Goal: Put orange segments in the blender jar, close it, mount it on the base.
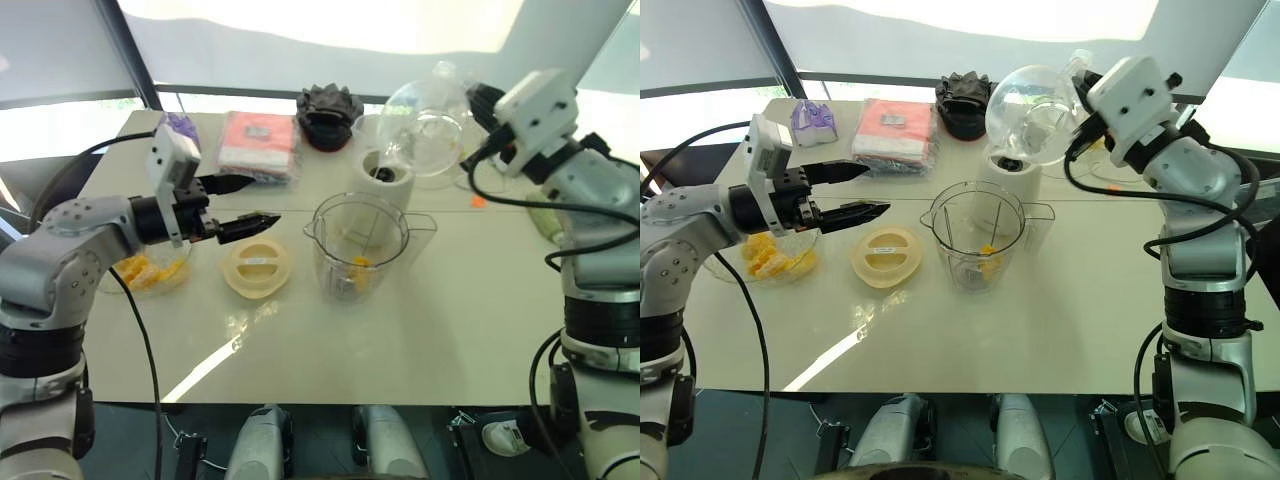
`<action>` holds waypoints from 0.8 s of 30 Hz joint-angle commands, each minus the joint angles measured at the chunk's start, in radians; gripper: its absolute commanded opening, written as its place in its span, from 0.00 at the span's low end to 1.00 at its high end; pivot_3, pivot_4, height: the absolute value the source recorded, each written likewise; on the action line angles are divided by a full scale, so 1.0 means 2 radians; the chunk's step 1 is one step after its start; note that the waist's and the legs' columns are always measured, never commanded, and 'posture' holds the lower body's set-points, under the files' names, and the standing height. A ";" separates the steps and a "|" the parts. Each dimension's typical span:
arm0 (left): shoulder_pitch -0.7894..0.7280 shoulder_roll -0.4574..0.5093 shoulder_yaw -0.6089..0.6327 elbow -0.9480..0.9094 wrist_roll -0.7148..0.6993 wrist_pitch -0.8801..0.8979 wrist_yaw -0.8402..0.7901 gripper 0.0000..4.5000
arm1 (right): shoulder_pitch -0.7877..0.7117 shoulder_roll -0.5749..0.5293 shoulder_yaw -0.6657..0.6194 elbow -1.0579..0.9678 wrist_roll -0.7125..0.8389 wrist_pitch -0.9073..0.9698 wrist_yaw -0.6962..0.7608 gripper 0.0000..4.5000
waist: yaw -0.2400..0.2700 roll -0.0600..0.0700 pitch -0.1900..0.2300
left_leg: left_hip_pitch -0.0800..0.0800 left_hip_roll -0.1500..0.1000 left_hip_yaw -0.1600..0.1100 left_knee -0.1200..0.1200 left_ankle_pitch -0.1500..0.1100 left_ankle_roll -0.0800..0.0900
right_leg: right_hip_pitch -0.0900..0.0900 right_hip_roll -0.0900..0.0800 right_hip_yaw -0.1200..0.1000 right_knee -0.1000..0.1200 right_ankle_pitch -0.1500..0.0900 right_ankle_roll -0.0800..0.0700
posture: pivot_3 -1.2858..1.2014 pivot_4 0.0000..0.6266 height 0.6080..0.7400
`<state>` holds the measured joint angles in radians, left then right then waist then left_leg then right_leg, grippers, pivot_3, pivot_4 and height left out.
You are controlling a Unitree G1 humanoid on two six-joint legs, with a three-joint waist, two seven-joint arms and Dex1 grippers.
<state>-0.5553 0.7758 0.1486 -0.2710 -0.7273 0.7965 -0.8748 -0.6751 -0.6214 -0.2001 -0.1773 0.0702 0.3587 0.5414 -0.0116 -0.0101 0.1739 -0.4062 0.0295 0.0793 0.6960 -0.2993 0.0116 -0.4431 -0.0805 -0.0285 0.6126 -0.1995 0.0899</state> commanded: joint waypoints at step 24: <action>0.006 -0.019 0.036 -0.016 -0.026 0.006 0.035 1.00 | 0.211 0.215 -0.230 -0.002 0.042 -0.003 -0.355 0.00 | -0.003 0.001 0.000 | 0.001 0.000 0.000 0.000 0.000 0.000 | 0.000 0.000 0.001 0.000 0.000 0.000 | 0.52 0.24 1.00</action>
<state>-0.5416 0.7292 0.1842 -0.2634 -0.7571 0.8062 -0.8151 -0.2529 -0.1983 -0.6460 -0.1746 0.1439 0.4138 -0.1479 -0.0178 -0.0075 0.1745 -0.4049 0.0295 0.0789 0.6953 -0.2992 0.0114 -0.4432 -0.0797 -0.0267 0.6134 -0.1996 0.0898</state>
